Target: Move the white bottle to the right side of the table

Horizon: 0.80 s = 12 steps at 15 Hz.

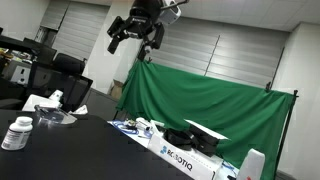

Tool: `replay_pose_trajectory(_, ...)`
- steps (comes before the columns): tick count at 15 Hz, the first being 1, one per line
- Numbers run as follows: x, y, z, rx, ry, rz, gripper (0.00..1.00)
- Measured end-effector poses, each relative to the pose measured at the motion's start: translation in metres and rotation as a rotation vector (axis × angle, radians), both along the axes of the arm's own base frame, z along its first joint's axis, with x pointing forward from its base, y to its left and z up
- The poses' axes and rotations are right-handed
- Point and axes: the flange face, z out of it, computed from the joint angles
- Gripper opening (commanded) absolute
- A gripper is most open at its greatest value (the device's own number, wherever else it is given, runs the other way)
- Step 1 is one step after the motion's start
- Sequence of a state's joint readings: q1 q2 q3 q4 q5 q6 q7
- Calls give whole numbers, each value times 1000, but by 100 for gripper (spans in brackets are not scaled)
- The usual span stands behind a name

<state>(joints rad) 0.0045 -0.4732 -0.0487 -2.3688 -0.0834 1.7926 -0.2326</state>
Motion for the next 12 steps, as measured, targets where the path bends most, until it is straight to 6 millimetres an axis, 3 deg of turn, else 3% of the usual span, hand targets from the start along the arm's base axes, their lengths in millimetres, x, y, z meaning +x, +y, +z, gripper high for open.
replay_pose_trajectory(5,19,78,-19,-34,-67,183,100)
replay_pose_trajectory(9,17,141,-38,-69,-76,338,100)
replay_pose_trajectory(12,12,172,-53,-112,-82,437,100)
